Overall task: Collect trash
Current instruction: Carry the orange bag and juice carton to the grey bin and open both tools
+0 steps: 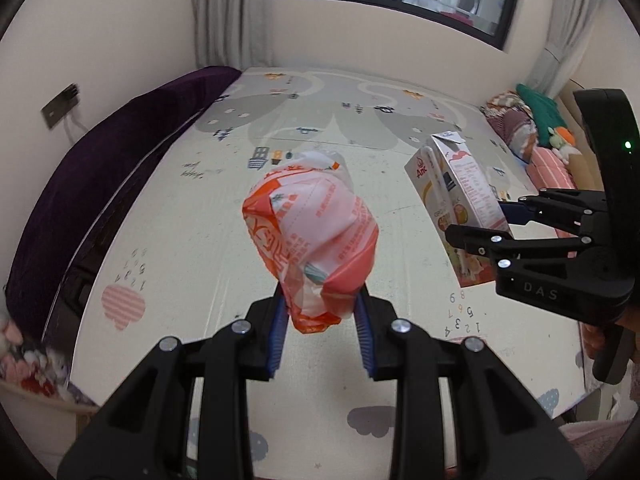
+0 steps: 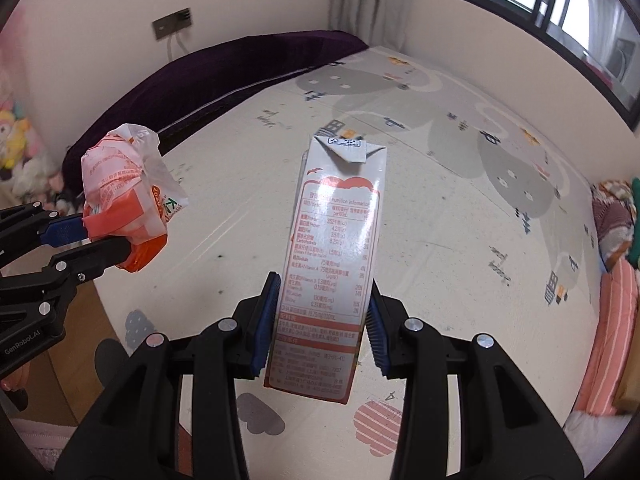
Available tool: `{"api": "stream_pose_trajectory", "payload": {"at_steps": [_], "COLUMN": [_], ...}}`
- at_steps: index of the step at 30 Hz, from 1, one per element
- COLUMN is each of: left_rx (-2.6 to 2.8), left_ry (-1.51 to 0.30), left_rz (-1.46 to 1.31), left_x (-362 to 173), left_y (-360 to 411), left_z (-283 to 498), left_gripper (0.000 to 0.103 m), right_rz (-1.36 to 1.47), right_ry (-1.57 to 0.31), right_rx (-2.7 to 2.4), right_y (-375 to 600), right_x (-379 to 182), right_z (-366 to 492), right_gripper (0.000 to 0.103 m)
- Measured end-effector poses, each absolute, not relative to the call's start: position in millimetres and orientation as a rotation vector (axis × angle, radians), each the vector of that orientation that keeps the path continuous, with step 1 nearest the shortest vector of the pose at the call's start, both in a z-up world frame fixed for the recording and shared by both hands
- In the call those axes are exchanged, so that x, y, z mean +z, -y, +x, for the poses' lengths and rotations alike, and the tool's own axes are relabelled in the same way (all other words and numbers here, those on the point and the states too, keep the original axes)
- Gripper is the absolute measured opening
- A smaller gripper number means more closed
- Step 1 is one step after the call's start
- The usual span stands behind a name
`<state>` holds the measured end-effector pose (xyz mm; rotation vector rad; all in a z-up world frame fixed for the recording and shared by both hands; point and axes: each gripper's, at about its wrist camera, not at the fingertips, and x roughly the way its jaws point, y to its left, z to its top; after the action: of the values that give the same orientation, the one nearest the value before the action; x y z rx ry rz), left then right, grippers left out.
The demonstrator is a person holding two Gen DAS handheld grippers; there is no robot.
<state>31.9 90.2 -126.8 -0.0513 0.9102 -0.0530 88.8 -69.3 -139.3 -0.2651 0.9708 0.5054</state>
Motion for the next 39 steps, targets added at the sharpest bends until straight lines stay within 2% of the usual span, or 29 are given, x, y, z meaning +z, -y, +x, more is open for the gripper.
{"api": "stream_pose_trajectory", "payload": {"at_steps": [11,23,31,39], "left_rx": [0.446,0.870,1.015,1.113], "left_ry": [-0.892,-0.866,-0.860,-0.848], "left_rz": [-0.268,-0.525,-0.658,-0.761], "left_x": [-118.1,-132.5,-183.7,-262.8], "left_y": [-167.2,-242.3,-273.0,-307.9], "left_z": [-119.0,-317.6,-414.5,-455.7], "left_gripper": [0.030,0.030,0.031,0.031], "right_rz": [-0.492,-0.735,-0.851,-0.987], "right_ry": [-0.900,-0.838,-0.879,-0.903], "right_rx": [0.975,1.406,1.574,1.666], "right_y": [-48.4,-199.4,-283.7,-366.7], "right_x": [-124.5,-127.1,-174.8,-276.2], "right_z": [6.2,-160.2,-270.4,-330.9], "right_gripper": [0.039,0.039,0.039,0.039]}}
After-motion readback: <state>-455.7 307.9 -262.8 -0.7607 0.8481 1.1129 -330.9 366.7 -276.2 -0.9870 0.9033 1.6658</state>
